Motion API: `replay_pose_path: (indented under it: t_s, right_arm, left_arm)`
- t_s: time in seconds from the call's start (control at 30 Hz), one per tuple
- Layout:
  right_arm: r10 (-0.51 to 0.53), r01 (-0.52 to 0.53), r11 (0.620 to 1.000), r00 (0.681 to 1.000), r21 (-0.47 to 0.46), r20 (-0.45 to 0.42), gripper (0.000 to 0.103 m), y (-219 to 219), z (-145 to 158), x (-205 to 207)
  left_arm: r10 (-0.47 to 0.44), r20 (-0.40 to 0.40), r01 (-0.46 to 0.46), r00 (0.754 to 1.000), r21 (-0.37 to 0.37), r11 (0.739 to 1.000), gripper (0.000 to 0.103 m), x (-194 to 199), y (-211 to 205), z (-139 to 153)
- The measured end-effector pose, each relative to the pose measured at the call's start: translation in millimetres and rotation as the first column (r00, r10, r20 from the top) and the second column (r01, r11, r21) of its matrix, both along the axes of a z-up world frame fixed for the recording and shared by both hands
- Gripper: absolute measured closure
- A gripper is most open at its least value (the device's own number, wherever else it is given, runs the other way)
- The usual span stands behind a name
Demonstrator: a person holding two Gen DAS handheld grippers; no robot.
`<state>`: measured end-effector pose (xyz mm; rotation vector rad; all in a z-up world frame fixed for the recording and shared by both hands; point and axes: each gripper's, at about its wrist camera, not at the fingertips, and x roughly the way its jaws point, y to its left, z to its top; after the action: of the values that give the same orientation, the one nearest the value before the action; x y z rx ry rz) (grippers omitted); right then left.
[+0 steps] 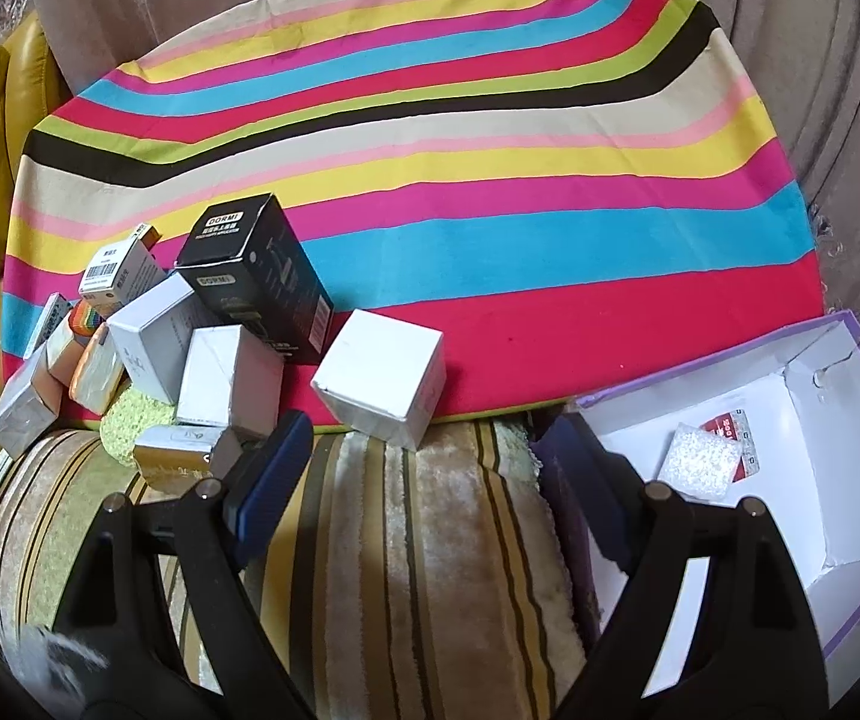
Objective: Organize objects
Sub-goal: 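Move both tools back toward the pile of boxes, then grasp the white printed medicine box with left tool while right tool grasps the white cube box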
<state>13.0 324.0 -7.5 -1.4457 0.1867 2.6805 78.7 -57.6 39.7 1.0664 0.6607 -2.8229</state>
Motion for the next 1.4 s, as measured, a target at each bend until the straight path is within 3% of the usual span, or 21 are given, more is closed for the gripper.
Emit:
replay_pose_path:
  t_s: [0.37, 0.67, 0.8, 1.03, 1.17, 1.33, 1.4]
  right_arm:
    - [-0.001, 0.001, 1.0, 1.0, 0.01, 0.018, 0.018, -2, -2, 1]
    - [-0.001, 0.001, 1.0, 1.0, -0.002, 0.023, 0.018, -2, 0, -6]
    - [-0.002, 0.002, 1.0, 1.0, -0.01, 0.027, 0.018, -4, 0, -13]
    - [0.009, -0.008, 1.0, 0.999, -0.009, 0.045, 0.018, -12, -8, -33]
    - [0.001, 0.0, 1.0, 0.999, -0.018, 0.047, 0.018, -10, -11, -39]
    - [0.01, -0.009, 1.0, 0.998, -0.017, 0.057, 0.018, -12, -15, -44]
    - [0.009, -0.008, 1.0, 0.998, -0.015, 0.062, 0.02, -12, -16, -46]
  left_arm:
    - [-0.021, 0.019, 0.021, 1.0, 0.001, 1.0, 0.027, -8, 7, -3]
    - [-0.025, 0.045, 0.026, 0.999, -0.016, 1.0, 0.027, -39, 6, -9]
    - [-0.063, 0.095, 0.064, 0.993, -0.009, 0.998, 0.027, -59, 9, -18]
    - [-0.085, 0.169, 0.105, 0.982, -0.114, 0.988, 0.027, -106, 22, -22]
    - [-0.111, 0.235, 0.147, 0.966, -0.141, 0.979, 0.04, -136, 26, -34]
    - [-0.13, 0.306, 0.182, 0.943, -0.148, 0.972, 0.044, -160, 31, -52]
    - [-0.129, 0.316, 0.186, 0.94, -0.159, 0.97, 0.05, -164, 30, -54]
